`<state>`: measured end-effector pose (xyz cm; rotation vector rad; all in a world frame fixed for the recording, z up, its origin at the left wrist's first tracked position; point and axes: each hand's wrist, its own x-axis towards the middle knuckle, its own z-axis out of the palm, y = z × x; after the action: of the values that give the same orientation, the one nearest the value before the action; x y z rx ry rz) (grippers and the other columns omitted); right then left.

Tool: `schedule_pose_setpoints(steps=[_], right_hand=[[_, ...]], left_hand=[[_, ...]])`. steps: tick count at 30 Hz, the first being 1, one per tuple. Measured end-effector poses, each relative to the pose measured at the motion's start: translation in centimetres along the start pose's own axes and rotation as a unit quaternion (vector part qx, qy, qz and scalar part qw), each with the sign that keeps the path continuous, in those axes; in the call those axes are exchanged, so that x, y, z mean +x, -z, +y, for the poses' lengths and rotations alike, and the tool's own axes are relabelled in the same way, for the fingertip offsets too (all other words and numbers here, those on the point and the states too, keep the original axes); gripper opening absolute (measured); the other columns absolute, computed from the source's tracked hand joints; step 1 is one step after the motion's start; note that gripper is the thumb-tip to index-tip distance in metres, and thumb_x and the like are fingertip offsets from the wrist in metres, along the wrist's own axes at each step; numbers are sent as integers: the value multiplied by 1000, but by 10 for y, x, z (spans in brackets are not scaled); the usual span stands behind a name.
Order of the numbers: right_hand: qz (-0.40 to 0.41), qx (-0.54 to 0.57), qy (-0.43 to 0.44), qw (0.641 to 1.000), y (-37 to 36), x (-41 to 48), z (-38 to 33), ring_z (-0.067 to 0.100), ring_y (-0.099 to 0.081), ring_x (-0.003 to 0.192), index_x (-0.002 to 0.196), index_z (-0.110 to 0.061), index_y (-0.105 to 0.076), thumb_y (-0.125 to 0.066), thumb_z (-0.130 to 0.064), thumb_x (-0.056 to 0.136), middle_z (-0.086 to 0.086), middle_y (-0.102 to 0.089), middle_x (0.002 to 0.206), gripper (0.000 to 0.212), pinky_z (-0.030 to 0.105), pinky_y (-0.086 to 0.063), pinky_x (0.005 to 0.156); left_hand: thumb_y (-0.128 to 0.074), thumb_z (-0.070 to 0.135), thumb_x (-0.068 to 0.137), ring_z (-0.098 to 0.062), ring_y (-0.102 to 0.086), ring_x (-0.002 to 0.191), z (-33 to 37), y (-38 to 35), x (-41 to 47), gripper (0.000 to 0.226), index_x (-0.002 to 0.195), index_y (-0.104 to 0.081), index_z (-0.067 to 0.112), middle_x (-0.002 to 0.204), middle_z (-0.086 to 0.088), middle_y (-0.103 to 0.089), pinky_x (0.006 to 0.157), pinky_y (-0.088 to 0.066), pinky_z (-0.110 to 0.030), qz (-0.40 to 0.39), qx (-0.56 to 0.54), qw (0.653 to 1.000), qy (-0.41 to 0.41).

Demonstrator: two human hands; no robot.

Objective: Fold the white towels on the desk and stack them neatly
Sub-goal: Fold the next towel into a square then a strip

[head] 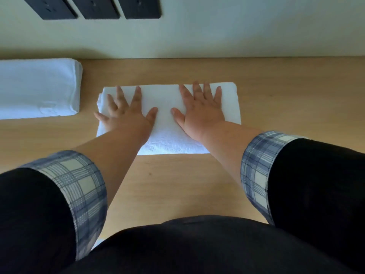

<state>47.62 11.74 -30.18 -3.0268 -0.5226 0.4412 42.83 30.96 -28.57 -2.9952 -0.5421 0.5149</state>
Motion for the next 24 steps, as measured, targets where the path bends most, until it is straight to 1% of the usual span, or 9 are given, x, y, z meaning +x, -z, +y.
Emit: schedule_pose_setpoints(steps=[3, 5, 8, 10, 11, 13, 17, 20, 24], right_hand=[[17, 33, -1, 999, 6, -11, 3, 32, 8, 152, 158, -32, -2, -10, -68, 92, 8, 2, 167, 75, 59, 11, 118], [46, 94, -35, 994, 6, -26, 16, 29, 8, 152, 156, -34, -15, -25, -59, 95, 8, -1, 167, 67, 59, 9, 118], [78, 177, -123, 973, 2, -51, 49, 26, -3, 152, 146, -41, -34, -46, -49, 95, 8, -6, 166, 53, 55, -6, 119], [68, 275, -149, 947, 0, -64, 71, 20, -15, 149, 144, -44, -38, -55, -48, 93, 8, -14, 164, 53, 37, -20, 116], [47, 344, -147, 926, -2, -68, 78, 13, -22, 145, 145, -46, -38, -58, -47, 93, 2, -20, 162, 56, 27, -24, 109], [6, 449, -136, 883, -3, -75, 82, 2, -35, 134, 146, -49, -35, -62, -48, 90, -17, -33, 155, 62, 19, -28, 100], [-15, 517, -158, 841, -1, -76, 75, 0, -52, 119, 131, -68, -36, -68, -61, 73, -26, -47, 141, 67, 21, -40, 92], [-36, 550, -184, 814, 0, -73, 75, -1, -59, 109, 120, -76, -40, -72, -61, 67, -28, -53, 130, 63, 24, -48, 81], [-78, 628, -215, 744, 4, -69, 80, 8, -69, 99, 109, -74, -51, -77, -52, 67, -18, -63, 120, 53, 32, -57, 75]], left_hand=[[-15, 76, 89, -29, 9, 150, -17, -5, -20, 70, 150, 9, 50, 164, 1, 16, 113, -10, -68, -19, -82, 995, 54], [-21, 76, 90, -35, 3, 149, -38, -8, -24, 67, 149, 5, 55, 163, 0, 16, 114, -17, -65, -36, -131, 988, 72], [-32, 69, 93, -44, -18, 143, -64, -15, -23, 65, 150, -3, 55, 163, -11, 1, 111, -30, -58, -86, -216, 971, 58], [-39, 67, 94, -43, -34, 134, -73, -18, -20, 68, 152, -7, 51, 157, -16, -19, 105, -34, -50, -104, -275, 955, 32], [-43, 67, 92, -41, -38, 132, -77, -20, -17, 71, 152, -7, 52, 155, -17, -25, 104, -35, -47, -108, -310, 944, 28], [-51, 68, 89, -36, -41, 132, -84, -23, -12, 75, 151, -10, 54, 155, -12, -31, 102, -33, -38, -114, -369, 922, 16], [-59, 66, 86, -18, -46, 115, -95, -29, -7, 73, 146, -19, 57, 136, 8, -39, 94, -35, -30, -122, -446, 887, -7], [-63, 66, 83, -10, -53, 103, -99, -29, -3, 66, 139, -27, 64, 130, 11, -45, 84, -41, -26, -160, -505, 848, 4], [-67, 71, 67, -20, -57, 108, -96, -27, -1, 46, 103, -41, 81, 124, 10, -52, 87, -50, -38, -195, -556, 807, 38]])
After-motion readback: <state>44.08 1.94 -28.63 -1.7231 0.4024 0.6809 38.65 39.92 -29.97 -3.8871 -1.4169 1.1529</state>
